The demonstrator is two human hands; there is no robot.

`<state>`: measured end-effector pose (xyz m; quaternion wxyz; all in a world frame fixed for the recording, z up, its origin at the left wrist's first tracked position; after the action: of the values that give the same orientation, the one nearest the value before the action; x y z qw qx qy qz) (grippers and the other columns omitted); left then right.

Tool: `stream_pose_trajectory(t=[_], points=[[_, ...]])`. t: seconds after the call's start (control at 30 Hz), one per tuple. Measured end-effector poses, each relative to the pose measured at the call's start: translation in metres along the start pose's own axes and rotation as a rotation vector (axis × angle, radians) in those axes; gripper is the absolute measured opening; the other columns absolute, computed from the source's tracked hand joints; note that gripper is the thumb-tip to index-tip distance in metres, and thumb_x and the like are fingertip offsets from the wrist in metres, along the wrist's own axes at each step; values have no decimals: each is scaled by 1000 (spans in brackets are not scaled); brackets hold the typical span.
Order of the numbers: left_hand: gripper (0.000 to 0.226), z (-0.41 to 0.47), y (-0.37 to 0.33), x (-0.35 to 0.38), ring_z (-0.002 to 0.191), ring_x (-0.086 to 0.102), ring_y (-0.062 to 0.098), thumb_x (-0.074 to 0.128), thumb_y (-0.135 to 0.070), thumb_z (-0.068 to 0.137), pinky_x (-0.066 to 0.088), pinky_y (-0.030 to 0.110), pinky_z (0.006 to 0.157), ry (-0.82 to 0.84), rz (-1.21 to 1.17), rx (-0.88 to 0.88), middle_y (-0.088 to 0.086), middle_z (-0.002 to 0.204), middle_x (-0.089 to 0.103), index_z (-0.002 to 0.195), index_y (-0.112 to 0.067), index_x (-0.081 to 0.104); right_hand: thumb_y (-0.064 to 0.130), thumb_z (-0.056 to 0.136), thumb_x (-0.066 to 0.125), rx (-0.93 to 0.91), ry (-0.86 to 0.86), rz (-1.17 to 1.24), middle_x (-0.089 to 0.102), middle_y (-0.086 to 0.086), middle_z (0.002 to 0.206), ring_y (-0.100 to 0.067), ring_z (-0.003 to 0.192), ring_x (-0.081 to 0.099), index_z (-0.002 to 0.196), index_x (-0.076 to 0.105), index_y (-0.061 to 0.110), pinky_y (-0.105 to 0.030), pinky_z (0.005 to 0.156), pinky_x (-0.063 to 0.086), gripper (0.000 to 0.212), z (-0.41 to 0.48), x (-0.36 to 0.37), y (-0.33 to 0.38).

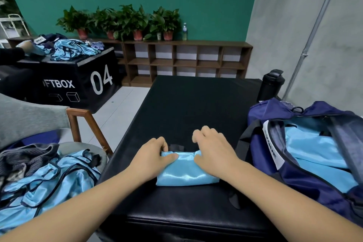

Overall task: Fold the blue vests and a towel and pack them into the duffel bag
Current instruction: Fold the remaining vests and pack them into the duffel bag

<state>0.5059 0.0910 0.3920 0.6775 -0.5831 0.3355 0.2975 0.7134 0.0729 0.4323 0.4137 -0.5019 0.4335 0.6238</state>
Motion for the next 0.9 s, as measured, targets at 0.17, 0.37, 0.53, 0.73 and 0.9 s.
stream_pose_trajectory(t=[0.17, 0.37, 0.53, 0.73, 0.9], points=[[44, 7, 7, 2, 74, 53, 10, 82, -57, 83, 40, 25, 64, 35, -9, 4, -3, 94, 59, 84, -24, 53, 59, 95, 64, -61, 314, 204, 56, 6, 138, -18, 125, 53, 148, 50, 24, -37, 109, 43, 65, 25, -4, 4], [52, 11, 16, -4, 69, 51, 10, 87, -59, 77, 43, 27, 64, 141, -130, -58, -7, 83, 64, 92, -20, 55, 68, 73, 84, 12, 576, 55, 48, 1, 80, -21, 71, 41, 88, 60, 9, -34, 61, 33, 65, 46, 8, 10], [64, 11, 23, -15, 71, 60, 11, 88, -69, 69, 52, 31, 69, 201, -281, -132, -2, 89, 71, 99, -23, 55, 58, 72, 89, 119, 746, 123, 52, 0, 76, -24, 69, 46, 80, 60, 14, -34, 65, 39, 53, 42, -2, 16], [62, 4, 2, -28, 71, 63, 11, 54, -82, 90, 52, 30, 67, 212, -433, -173, -2, 88, 73, 103, -22, 62, 39, 81, 86, 93, 702, 259, 79, 10, 86, -18, 84, 78, 88, 76, 27, -35, 71, 63, 18, 19, -54, 3], [50, 3, -30, -30, 70, 64, 10, 51, -73, 98, 53, 31, 69, 223, -469, -94, -4, 87, 75, 104, -26, 65, 34, 89, 83, 100, 504, 303, 81, 3, 94, -18, 84, 79, 99, 77, 17, -38, 77, 64, 20, -14, -140, -36]])
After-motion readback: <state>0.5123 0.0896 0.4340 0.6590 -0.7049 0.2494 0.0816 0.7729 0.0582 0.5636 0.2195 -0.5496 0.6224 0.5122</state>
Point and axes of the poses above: each hand's wrist, its own z-axis towards the middle knuckle, its own x-axis out of the palm, y = z × x, the point moved 3 cm from there along z, towards the middle knuckle
